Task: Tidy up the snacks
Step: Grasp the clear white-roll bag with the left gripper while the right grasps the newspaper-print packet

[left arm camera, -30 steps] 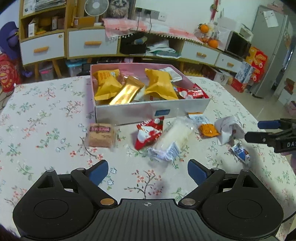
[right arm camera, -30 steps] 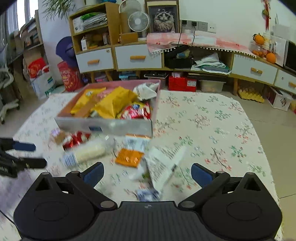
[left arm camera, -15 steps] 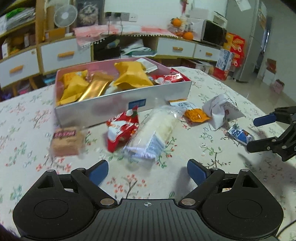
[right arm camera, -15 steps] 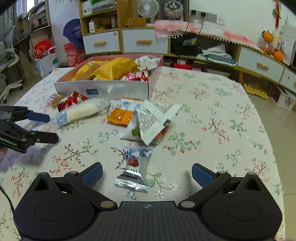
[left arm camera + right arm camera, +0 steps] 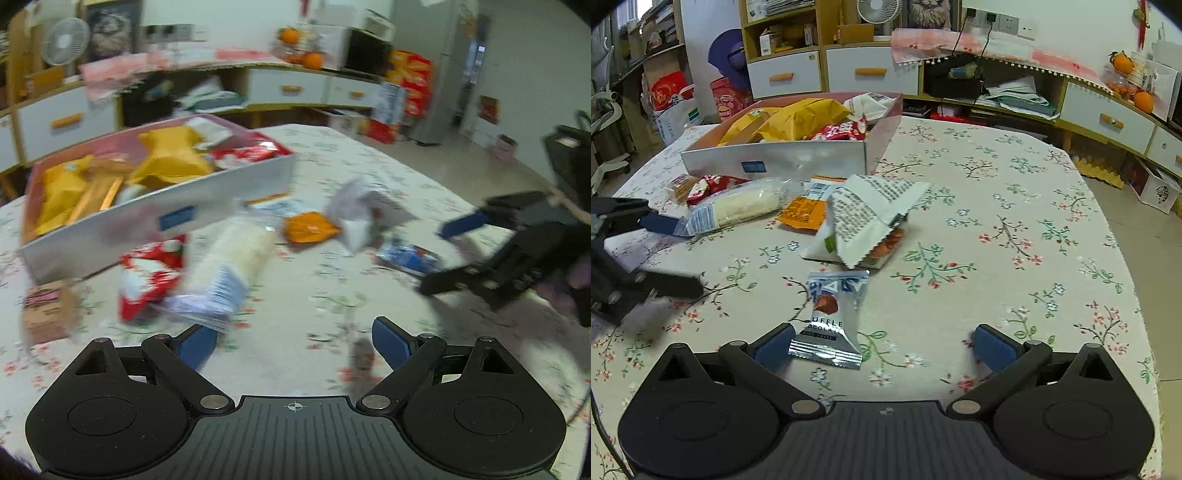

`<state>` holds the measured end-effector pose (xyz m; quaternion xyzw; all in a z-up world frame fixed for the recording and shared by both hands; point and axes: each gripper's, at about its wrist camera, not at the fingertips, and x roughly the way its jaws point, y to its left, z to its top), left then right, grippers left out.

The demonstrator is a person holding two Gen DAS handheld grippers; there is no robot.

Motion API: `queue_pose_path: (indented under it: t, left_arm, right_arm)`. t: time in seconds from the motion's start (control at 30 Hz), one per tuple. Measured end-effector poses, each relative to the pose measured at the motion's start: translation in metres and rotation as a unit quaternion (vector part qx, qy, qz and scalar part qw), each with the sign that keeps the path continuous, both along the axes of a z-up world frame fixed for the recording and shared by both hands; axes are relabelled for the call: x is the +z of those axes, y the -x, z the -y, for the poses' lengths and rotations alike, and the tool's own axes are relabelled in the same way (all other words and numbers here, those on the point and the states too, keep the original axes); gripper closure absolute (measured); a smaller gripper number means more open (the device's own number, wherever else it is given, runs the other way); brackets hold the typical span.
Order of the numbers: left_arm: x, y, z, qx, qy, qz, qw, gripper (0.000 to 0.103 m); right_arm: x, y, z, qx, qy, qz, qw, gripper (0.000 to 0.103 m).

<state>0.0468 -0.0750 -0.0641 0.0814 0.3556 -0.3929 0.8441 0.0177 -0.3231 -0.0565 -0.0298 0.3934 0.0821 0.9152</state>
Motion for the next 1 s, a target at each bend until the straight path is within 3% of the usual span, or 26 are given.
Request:
queue_pose_path:
  t: [0.17, 0.57, 0.83, 1.0]
  left_arm:
    - [0.01, 0.001, 0.007, 0.003, -0.011, 0.015, 0.9998, 0.012]
    - [0.05, -0.018, 0.012, -0.017, 0.029, 0.035, 0.9988, 0.013]
    - [0.062, -0.023, 0.009, -0.072, 0.043, -0.008, 0.9964, 0.014]
    - [0.055, -0.02, 0.008, -0.111, 0.013, -0.043, 0.9928, 0.014]
  right_arm:
    - [0.002, -0.003, 0.005, -0.007, 0.004, 0.002, 1.0, 0.025]
    - [0.016, -0.019, -0.002, 0.006, -0.022, 0.018, 1.0, 0.025]
    - [0.018, -0.039, -0.004, -0.005, -0.037, 0.021, 0.999, 0.025]
    - [0.017, -0.049, -0.004, -0.006, -0.043, 0.018, 0.999, 0.025]
